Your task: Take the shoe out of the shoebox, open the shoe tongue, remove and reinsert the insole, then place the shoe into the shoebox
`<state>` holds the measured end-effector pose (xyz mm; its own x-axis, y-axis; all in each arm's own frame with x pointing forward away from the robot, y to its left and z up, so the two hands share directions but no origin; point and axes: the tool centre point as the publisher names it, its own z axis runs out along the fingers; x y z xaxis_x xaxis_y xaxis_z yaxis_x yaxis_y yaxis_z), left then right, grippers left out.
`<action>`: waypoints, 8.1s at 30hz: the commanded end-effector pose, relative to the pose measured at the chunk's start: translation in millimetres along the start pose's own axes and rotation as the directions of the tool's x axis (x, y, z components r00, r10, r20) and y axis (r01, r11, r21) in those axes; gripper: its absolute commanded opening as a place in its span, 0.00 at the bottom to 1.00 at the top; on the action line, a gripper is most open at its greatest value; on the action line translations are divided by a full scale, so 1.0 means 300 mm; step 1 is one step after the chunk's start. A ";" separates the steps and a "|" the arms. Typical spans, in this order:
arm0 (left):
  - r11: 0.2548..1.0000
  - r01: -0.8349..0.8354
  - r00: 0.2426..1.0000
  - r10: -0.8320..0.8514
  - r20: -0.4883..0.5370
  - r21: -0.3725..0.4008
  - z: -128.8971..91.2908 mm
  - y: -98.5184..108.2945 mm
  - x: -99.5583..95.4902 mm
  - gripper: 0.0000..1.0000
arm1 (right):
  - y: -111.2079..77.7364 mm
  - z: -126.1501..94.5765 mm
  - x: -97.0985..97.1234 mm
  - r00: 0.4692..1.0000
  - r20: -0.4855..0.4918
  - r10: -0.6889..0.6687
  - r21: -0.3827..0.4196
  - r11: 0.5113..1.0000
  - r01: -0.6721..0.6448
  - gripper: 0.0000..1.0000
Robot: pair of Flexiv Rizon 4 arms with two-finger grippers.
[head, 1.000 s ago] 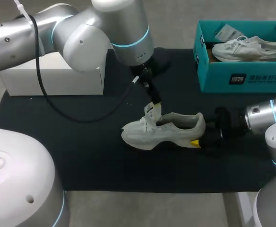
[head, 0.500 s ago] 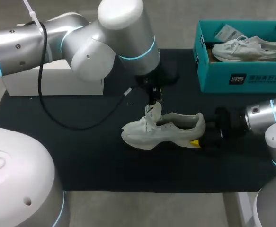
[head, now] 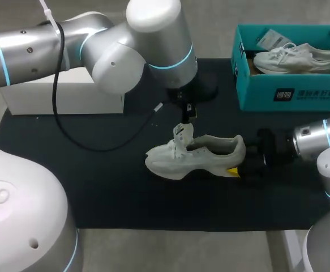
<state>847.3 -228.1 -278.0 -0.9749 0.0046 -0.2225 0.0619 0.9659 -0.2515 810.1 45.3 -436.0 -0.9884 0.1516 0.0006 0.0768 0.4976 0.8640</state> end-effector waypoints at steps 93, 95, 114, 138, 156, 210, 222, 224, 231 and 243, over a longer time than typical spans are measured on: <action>0.985 -0.074 0.963 0.029 -0.266 -0.159 0.506 -0.092 0.284 0.32 | -0.006 0.005 -0.003 1.000 0.002 0.000 0.001 1.000 0.000 0.00; 0.986 -0.081 0.964 0.041 -0.265 -0.145 0.518 -0.092 0.283 0.34 | -0.006 0.005 -0.003 1.000 0.002 0.000 0.001 1.000 0.000 0.00; 0.980 -0.032 0.997 0.016 -0.081 -0.196 0.626 -0.075 0.303 0.00 | -0.006 0.005 -0.003 1.000 0.002 0.000 0.001 1.000 0.000 0.00; 0.998 0.064 0.991 -0.062 -0.117 0.014 0.402 -0.060 0.260 0.00 | -0.006 0.005 -0.003 1.000 0.002 0.000 0.001 1.000 0.000 0.00; 0.977 0.114 0.981 -0.082 -0.174 0.180 0.259 -0.040 0.227 0.00 | -0.006 0.005 -0.003 1.000 0.002 0.000 0.001 1.000 0.000 0.00; 0.997 -0.045 0.947 0.022 -0.321 -0.064 0.537 -0.104 0.331 0.43 | -0.006 0.005 -0.003 1.000 0.002 0.000 0.001 1.000 0.000 0.00; 0.999 -0.031 0.945 0.027 -0.325 -0.008 0.563 -0.105 0.301 0.42 | -0.006 0.005 -0.003 1.000 0.002 0.000 0.001 1.000 0.000 0.00; 1.000 -0.022 0.934 0.024 -0.357 0.010 0.548 -0.103 0.291 0.40 | -0.006 0.005 -0.003 1.000 0.002 0.000 0.001 1.000 0.000 0.00; 0.999 0.008 0.927 0.007 -0.376 0.039 0.493 -0.103 0.257 0.29 | -0.006 0.005 -0.003 1.000 0.002 0.000 0.001 1.000 0.000 0.00; 1.000 0.006 0.939 0.002 -0.345 0.022 0.519 -0.126 0.248 0.40 | -0.006 0.005 -0.003 1.000 0.002 0.000 0.001 1.000 0.000 0.00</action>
<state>803.8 -294.3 -415.3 -0.9890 0.0943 0.1138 0.0589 0.9576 -0.2820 811.7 40.7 -436.3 -0.9883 0.1528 0.0009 0.0777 0.4975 0.8640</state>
